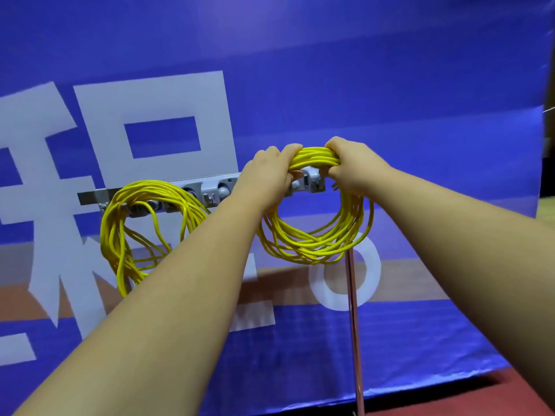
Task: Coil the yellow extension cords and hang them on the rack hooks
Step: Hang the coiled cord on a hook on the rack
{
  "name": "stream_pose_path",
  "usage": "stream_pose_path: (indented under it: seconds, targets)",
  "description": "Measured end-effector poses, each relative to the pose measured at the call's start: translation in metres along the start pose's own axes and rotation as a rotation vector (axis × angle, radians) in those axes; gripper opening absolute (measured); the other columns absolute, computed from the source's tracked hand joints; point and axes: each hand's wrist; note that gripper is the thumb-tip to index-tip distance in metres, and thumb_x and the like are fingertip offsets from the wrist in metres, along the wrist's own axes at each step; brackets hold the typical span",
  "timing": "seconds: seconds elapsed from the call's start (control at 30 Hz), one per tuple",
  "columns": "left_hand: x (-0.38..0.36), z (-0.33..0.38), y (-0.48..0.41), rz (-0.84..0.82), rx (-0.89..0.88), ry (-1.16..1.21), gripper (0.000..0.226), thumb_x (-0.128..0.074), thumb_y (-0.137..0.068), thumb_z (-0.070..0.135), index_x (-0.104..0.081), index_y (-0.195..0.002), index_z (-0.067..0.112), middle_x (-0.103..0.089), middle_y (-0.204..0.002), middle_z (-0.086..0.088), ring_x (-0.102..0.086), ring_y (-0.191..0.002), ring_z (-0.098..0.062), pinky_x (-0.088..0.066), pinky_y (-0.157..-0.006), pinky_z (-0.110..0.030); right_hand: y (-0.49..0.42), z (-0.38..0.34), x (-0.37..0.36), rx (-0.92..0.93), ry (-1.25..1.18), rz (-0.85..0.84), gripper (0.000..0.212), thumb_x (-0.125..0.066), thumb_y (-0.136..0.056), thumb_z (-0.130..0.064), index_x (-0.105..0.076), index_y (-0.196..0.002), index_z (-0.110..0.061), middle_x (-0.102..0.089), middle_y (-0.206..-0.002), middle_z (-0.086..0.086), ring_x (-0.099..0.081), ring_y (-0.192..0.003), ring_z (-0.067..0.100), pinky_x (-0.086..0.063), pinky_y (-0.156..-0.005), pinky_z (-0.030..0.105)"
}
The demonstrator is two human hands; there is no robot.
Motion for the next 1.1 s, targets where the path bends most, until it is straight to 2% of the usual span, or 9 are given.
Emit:
stream_pose_path:
  seconds: [0.1, 0.27, 0.4, 0.5, 0.6, 0.67, 0.8, 0.93, 1.1]
  targets:
    - [-0.007, -0.009, 0.002, -0.006, -0.030, -0.010, 0.047, -0.041, -0.107, 0.051, -0.040, -0.150, 0.035, -0.056, -0.118, -0.012, -0.052, -0.110, -0.036, -0.050, -0.088, -0.051, 0.002, 0.009, -0.006, -0.015, -0.068, -0.051, 0.017, -0.064, -0.097, -0.024, -0.068, -0.114, -0.022, -0.071, -0.098, 0.004, -0.067, -0.091, 0.027, -0.049, -0.068, 0.032]
    - [-0.010, -0.024, 0.001, -0.106, -0.036, 0.040, 0.053, -0.027, -0.108, 0.058, -0.025, -0.160, 0.047, -0.047, -0.122, -0.005, -0.049, -0.112, -0.028, -0.048, -0.097, -0.053, 0.006, 0.024, -0.014, -0.049, -0.394, -0.117, 0.017, -0.065, -0.103, -0.027, -0.075, -0.114, -0.035, -0.077, -0.094, -0.011, -0.074, -0.086, 0.010, -0.059, -0.073, 0.026]
    - [-0.005, -0.030, 0.000, -0.203, -0.013, 0.098, 0.053, -0.028, -0.110, 0.053, -0.020, -0.162, 0.045, -0.044, -0.130, -0.003, -0.048, -0.119, -0.027, -0.045, -0.106, -0.051, 0.008, 0.029, -0.015, -0.021, -0.544, -0.188, 0.029, -0.070, -0.100, -0.045, -0.075, -0.127, -0.036, -0.080, -0.099, -0.013, -0.078, -0.090, 0.007, -0.063, -0.091, 0.036]
    - [-0.003, -0.031, 0.001, -0.229, -0.025, 0.097, 0.055, -0.029, -0.111, 0.051, -0.016, -0.164, 0.042, -0.042, -0.132, -0.003, -0.048, -0.118, -0.026, -0.047, -0.105, -0.050, 0.010, 0.031, -0.019, -0.013, -0.557, -0.189, 0.034, -0.070, -0.096, -0.055, -0.073, -0.126, -0.041, -0.079, -0.104, -0.015, -0.078, -0.094, 0.009, -0.062, -0.095, 0.044]
    - [-0.002, -0.029, 0.006, -0.187, -0.051, 0.076, 0.057, -0.031, -0.111, 0.048, -0.012, -0.164, 0.041, -0.045, -0.130, -0.004, -0.051, -0.114, -0.025, -0.049, -0.100, -0.048, 0.011, 0.032, -0.026, -0.051, -0.533, -0.090, 0.051, -0.072, -0.089, -0.065, -0.069, -0.134, -0.039, -0.077, -0.109, -0.007, -0.078, -0.094, 0.015, -0.064, -0.090, 0.045]
    - [-0.002, -0.029, 0.010, -0.131, -0.066, 0.079, 0.057, -0.033, -0.111, 0.047, -0.013, -0.164, 0.044, -0.048, -0.124, -0.003, -0.053, -0.108, -0.024, -0.051, -0.095, -0.047, 0.011, 0.029, -0.031, -0.049, -0.506, -0.026, 0.048, -0.073, -0.091, -0.060, -0.068, -0.133, -0.039, -0.076, -0.107, -0.007, -0.077, -0.091, 0.013, -0.065, -0.086, 0.041]
    - [-0.006, -0.025, 0.016, -0.042, -0.105, 0.016, 0.055, -0.035, -0.111, 0.044, -0.012, -0.161, 0.051, -0.051, -0.122, -0.002, -0.058, -0.099, -0.025, -0.056, -0.083, -0.046, 0.012, 0.025, -0.038, -0.042, -0.494, 0.048, 0.040, -0.073, -0.096, -0.048, -0.072, -0.134, -0.035, -0.075, -0.113, -0.012, -0.072, -0.104, 0.009, -0.059, -0.098, 0.037]
    - [-0.006, -0.020, 0.019, 0.070, -0.188, -0.088, 0.052, -0.041, -0.110, 0.041, -0.028, -0.159, 0.046, -0.053, -0.134, -0.004, -0.059, -0.106, -0.030, -0.057, -0.078, -0.046, 0.013, 0.026, -0.039, -0.059, -0.496, 0.032, 0.034, -0.072, -0.097, -0.049, -0.072, -0.130, -0.039, -0.077, -0.111, -0.012, -0.075, -0.098, 0.011, -0.061, -0.094, 0.044]
    - [0.001, -0.007, 0.020, 0.075, -0.065, -0.057, 0.045, -0.036, -0.111, 0.042, -0.042, -0.156, 0.037, -0.059, -0.136, 0.002, -0.060, -0.116, -0.028, -0.057, -0.083, -0.045, 0.015, 0.026, -0.039, -0.047, -0.459, 0.032, 0.043, -0.073, -0.094, -0.056, -0.069, -0.132, -0.036, -0.076, -0.110, -0.013, -0.072, -0.100, 0.010, -0.060, -0.095, 0.044]
Point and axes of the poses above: each hand's wrist, its own y-axis away from the middle knuckle, its own x-axis out of the back of the hand, z = x × y
